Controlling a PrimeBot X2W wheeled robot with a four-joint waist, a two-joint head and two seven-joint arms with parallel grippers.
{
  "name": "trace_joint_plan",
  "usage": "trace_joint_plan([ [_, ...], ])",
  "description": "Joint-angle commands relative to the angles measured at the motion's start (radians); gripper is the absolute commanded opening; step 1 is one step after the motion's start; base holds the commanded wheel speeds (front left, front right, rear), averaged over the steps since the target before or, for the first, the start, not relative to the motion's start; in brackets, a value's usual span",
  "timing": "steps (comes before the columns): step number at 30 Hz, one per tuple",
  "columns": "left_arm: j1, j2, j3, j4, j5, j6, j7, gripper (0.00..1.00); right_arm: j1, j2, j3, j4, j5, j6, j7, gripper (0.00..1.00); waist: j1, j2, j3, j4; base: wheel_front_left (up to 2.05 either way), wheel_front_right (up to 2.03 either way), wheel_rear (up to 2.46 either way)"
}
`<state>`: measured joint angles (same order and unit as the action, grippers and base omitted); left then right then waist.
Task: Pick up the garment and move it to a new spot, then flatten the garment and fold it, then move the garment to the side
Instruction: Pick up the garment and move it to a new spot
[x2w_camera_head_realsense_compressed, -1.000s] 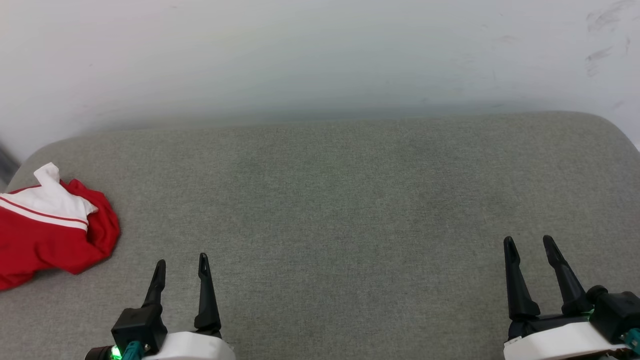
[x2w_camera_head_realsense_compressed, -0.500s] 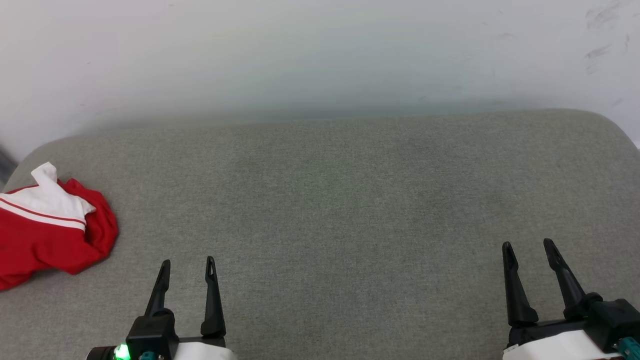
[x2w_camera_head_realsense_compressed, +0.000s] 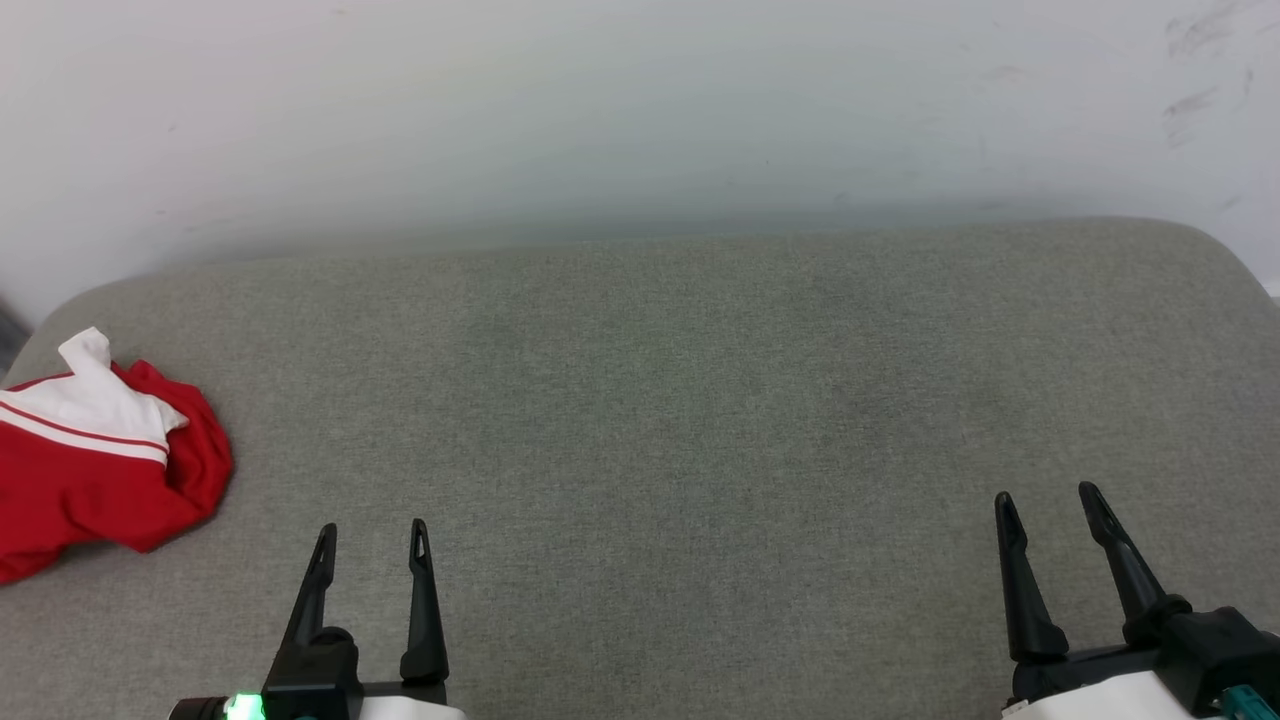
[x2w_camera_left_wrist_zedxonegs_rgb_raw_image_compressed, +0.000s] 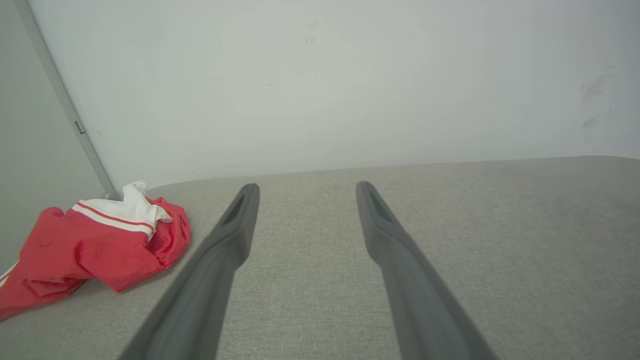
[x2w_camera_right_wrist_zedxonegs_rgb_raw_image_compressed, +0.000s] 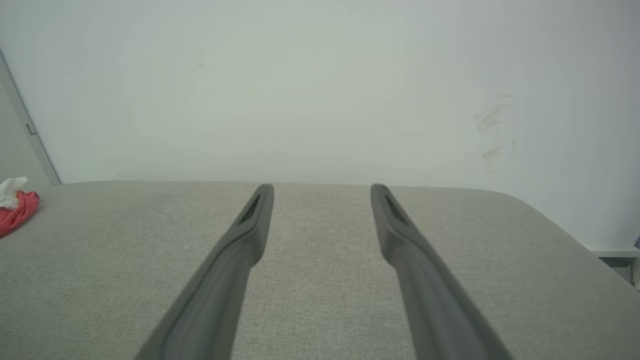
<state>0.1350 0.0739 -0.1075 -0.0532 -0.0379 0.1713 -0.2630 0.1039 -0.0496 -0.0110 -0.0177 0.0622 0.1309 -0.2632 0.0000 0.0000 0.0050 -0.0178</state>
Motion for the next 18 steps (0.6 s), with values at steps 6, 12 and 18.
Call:
trace_joint_plan([
  [6, 0.006, -0.009, 0.016, 0.007, 0.005, -0.017, -0.003, 1.0, 0.01, -0.001, 0.0, -0.001, 0.007, 0.0, -0.002, 1.0, 0.0, 0.0, -0.002, 0.011, 0.0, 0.0, 0.0],
  [12, 0.0, -0.015, 0.032, 0.014, -0.002, -0.023, -0.003, 1.0, 0.02, -0.001, 0.008, -0.005, -0.002, 0.0, -0.002, 1.0, 0.0, 0.0, -0.003, 0.06, 0.0, 0.0, 0.0],
  [18, 0.0, -0.018, 0.046, 0.016, 0.003, -0.033, -0.003, 1.0, 0.023, -0.001, 0.013, -0.01, -0.01, 0.0, -0.002, 1.0, 0.0, 0.0, 0.001, 0.138, 0.0, 0.0, 0.0],
])
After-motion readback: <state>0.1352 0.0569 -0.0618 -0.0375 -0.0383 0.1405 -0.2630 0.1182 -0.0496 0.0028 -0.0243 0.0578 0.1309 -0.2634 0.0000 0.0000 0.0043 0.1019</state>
